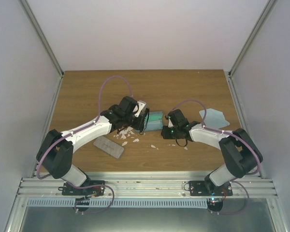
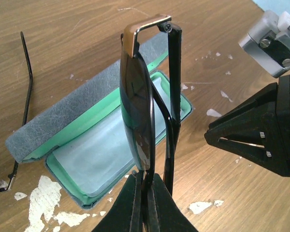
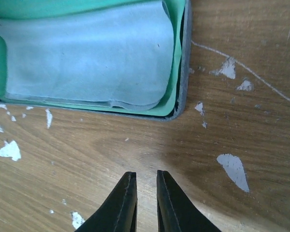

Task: Organize the sunglasses
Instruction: Adjust the sunglasses case at the center of the board.

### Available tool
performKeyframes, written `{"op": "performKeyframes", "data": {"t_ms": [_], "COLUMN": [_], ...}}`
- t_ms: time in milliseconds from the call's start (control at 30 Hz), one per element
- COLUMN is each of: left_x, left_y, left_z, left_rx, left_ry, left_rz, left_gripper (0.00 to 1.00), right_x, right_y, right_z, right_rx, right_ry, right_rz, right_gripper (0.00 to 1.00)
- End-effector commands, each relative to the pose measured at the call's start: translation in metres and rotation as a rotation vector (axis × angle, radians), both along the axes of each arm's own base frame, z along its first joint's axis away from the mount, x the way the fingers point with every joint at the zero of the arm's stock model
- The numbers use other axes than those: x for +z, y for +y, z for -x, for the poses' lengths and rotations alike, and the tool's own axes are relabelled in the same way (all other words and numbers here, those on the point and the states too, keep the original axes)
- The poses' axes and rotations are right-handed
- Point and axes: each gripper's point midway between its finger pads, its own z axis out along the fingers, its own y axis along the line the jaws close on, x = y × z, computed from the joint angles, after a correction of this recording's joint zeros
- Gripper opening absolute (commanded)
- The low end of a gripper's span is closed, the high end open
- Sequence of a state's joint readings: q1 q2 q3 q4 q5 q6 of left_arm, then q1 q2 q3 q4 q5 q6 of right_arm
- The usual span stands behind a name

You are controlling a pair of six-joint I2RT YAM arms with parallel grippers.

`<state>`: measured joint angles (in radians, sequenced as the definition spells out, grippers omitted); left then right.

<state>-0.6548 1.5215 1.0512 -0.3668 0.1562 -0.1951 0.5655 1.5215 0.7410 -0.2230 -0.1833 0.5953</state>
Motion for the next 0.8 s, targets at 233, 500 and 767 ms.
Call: {"op": "performKeyframes", "data": {"t_ms": [233,500,767], "left_x": [0.012,0.017,0.015], "left_y": [-0.012,-0.015,-0.018], "left_z": [-0.013,-0.015,-0.017], "left_rx": [-0.050,-0.057,-0.054], "left_ry": [-0.066,-0.067,-0.040], "left_rz": [0.004,0.011,0.005], "left_gripper": [0.00,0.00,0.00], "right_x": [-0.026,-0.027,-0.014], "right_y": [-0.007,-0.020,-0.014], "right_z": [-0.026,-0.061,-0.079], "right_rx": [-0.018,-0.103,-0.089], "right_ry": [-0.012,-0.055,-0.100], "right_rz": [0.116,0.170,0.123], "right_gripper": [0.12,0.13,0.20]}}
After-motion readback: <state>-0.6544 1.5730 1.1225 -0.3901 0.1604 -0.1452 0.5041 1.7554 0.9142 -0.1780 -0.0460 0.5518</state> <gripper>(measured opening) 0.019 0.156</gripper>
